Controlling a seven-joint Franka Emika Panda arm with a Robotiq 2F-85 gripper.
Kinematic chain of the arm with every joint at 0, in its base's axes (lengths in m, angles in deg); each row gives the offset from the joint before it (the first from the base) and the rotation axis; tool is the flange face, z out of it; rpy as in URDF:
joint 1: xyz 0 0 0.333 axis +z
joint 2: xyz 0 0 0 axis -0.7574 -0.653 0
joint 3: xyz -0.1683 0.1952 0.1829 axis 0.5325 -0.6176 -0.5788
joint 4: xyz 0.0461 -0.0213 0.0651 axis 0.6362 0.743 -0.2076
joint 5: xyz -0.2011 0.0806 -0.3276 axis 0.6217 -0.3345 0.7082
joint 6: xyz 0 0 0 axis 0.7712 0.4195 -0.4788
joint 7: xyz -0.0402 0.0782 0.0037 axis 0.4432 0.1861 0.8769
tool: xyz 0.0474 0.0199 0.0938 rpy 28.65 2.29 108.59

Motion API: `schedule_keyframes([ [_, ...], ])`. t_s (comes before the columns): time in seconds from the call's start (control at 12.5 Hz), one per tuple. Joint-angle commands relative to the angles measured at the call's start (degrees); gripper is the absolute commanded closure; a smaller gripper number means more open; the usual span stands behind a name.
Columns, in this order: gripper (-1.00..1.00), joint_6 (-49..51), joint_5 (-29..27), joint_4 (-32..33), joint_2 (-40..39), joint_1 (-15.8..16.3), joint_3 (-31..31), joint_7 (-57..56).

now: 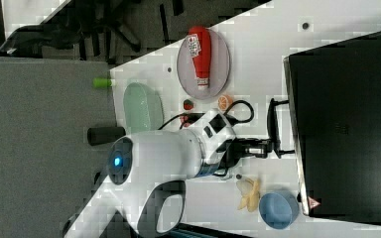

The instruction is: Flap open oven.

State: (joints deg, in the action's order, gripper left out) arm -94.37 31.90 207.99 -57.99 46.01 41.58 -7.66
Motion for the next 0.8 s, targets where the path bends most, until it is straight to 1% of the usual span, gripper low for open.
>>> schedule_keyframes([
  [0.08,0.65,-2.8,-0.7,-0.4,-1.1,0.5,0.2,-2.8],
  [0.24,0.65,-5.5,-0.7,-0.4,-3.3,0.5,-0.2,-2.8],
  [0.48,0.65,-7.1,-1.7,-0.4,-6.3,0.6,-0.9,-2.6],
  [0.8,0.65,-7.3,-1.0,-0.3,-7.2,1.3,-1.8,-2.6],
])
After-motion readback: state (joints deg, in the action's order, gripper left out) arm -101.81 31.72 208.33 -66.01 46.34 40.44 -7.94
